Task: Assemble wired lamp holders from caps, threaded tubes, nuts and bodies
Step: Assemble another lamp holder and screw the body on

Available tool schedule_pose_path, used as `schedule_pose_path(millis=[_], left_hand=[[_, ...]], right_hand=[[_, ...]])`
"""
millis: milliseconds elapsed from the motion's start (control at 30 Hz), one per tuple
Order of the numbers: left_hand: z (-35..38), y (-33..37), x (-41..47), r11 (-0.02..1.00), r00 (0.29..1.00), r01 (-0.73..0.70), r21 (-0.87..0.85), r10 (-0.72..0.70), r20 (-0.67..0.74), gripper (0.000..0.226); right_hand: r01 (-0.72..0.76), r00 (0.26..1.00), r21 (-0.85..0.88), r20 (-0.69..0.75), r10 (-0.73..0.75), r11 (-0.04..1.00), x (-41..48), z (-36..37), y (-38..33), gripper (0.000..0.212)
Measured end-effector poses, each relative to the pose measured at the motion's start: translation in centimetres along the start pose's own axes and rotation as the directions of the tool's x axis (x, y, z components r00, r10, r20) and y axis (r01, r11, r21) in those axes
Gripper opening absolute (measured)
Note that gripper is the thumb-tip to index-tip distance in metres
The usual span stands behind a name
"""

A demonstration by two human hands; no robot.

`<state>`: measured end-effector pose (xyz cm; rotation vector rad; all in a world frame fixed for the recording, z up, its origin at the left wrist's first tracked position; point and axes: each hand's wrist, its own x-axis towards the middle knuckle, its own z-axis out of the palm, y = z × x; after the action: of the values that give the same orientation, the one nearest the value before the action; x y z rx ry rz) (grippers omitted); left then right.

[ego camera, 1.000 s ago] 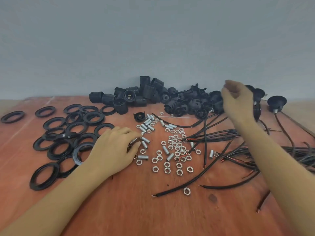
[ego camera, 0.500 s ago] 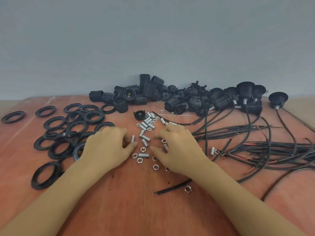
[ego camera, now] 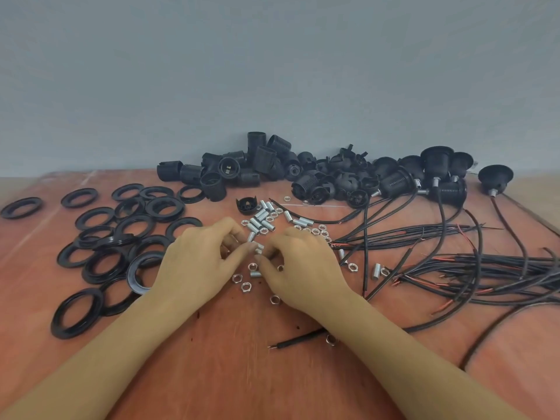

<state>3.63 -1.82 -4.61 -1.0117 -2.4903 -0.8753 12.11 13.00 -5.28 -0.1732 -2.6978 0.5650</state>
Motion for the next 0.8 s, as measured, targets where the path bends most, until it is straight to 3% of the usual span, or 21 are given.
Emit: schedule_pose_path(millis=[133,233,333,467,567,667,800], left_hand=[[0.3,0.2,-0.1,0.996,0.998,-0.066,-0.066,0.065,-0.014,0.007],[0.6,0.2,-0.2,0.99,0.991,-0.128,-0.065,0.127,-0.03,0.007],[0.8,0.0,-0.1,0.978,0.982,-0.185,-0.096,0.181,-0.051,0.017],[0.9,-0.2,0.1,0.968,0.975,-0.212,-0.137,0.201,-0.091,0.024],[0.9,0.0,0.0,0.957,0.987,-0.138,-0.257,0.111,-0.115,0.023],[1.0,0.3,-0.1,0.864,0.998,0.021,-0.503,-0.052,-0.046,0.021],[1.1,0.6,-0.2,0.764,0.997,0.073,-0.641,-0.081,0.017,0.016]], right_hand=[[-0.119,0.992,0.123,0.056,0.113,0.985,1.0,-0.4,-0.4,0.013],[-0.095,0.992,0.104,0.096,0.085,0.99,1.3,-0.3,-0.5,0.018],[-0.016,0.999,0.08,0.052,0.011,0.997,1.1,0.2,0.0,0.026],[-0.007,0.997,0.271,-0.067,0.026,0.963,0.8,0.1,0.5,0.023],[-0.024,0.985,0.43,-0.143,0.095,0.903,0.4,-0.3,0.5,0.018],[-0.045,0.974,0.598,-0.151,0.167,0.801,-0.1,-0.6,0.4,0.017],[-0.09,0.965,0.772,-0.088,0.246,0.629,-0.3,-1.2,0.6,0.022]])
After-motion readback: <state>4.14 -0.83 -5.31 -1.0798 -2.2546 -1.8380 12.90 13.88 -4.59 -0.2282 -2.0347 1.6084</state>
